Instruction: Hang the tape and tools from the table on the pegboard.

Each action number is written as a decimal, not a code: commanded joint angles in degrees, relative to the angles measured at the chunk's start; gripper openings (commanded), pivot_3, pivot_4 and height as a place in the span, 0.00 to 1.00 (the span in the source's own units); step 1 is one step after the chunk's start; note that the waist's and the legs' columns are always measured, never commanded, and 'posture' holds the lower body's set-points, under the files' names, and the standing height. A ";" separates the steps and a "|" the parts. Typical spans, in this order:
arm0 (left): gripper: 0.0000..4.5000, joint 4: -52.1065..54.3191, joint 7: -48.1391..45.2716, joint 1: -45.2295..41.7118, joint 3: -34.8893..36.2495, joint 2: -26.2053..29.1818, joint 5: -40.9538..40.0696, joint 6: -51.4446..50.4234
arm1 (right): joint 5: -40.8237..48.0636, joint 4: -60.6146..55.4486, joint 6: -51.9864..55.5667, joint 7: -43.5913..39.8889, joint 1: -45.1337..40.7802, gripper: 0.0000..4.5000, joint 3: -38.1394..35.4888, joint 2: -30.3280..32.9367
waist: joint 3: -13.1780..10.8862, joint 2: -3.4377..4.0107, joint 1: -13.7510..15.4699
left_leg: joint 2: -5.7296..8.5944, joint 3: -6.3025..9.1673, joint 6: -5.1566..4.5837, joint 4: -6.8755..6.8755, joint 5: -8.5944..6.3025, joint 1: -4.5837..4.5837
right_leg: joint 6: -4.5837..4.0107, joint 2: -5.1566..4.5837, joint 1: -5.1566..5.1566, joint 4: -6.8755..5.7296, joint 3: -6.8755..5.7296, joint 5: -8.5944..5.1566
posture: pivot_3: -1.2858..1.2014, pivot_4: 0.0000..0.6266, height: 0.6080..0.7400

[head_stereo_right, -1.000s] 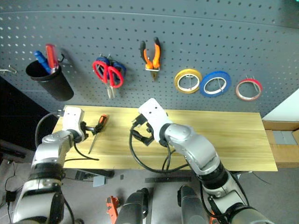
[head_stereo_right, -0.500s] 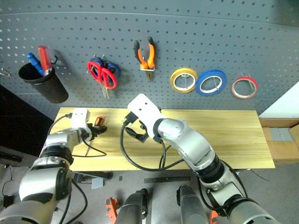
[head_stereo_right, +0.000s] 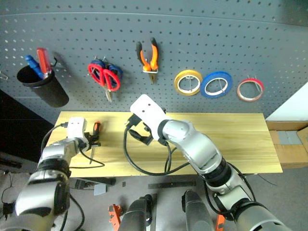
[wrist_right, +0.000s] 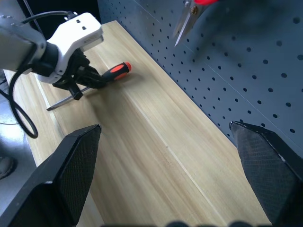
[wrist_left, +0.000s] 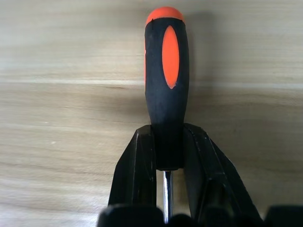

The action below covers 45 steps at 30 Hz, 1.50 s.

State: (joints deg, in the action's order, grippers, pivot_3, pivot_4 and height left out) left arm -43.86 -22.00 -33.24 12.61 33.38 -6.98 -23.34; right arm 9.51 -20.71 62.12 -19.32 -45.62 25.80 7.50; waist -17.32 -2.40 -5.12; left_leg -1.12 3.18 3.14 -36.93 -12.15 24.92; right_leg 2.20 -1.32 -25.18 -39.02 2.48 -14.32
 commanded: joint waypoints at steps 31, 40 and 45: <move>0.10 29.83 12.39 -13.46 10.37 5.14 2.80 30.76 | 10.27 -2.78 -21.41 -12.80 -0.91 1.00 -12.09 3.98 | 0.19 -0.24 2.30 | -0.21 -0.25 0.06 -0.01 0.01 -0.02 | -0.08 0.24 0.01 0.07 -0.12 0.06 | 0.50 0.37 1.00; 0.10 17.99 14.86 -13.35 9.01 3.31 3.49 40.59 | 11.60 -3.18 -20.70 -10.31 -3.73 1.00 -15.30 1.47 | 0.19 -0.25 1.82 | -0.21 -0.25 0.06 -0.05 0.01 0.01 | -0.09 0.21 -0.01 0.05 -0.14 0.07 | 0.48 0.37 1.00; 0.26 17.22 16.80 -12.04 9.28 2.71 3.04 41.51 | 12.72 -2.67 -21.28 -9.47 -5.37 1.00 -17.09 0.26 | 0.20 -0.26 1.78 | -0.23 -0.25 0.06 -0.05 0.01 0.01 | -0.10 0.20 -0.02 0.02 -0.15 0.08 | 0.48 0.36 1.00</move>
State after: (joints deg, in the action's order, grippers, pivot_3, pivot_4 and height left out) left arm -27.94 -6.15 -45.11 21.15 35.51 -3.82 16.37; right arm 21.25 -22.07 41.88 -29.02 -50.00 10.10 8.13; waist -17.12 -2.66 -3.35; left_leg -1.34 2.93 3.20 -36.98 -12.14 24.93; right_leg 2.10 -1.12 -25.20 -39.00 2.33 -14.24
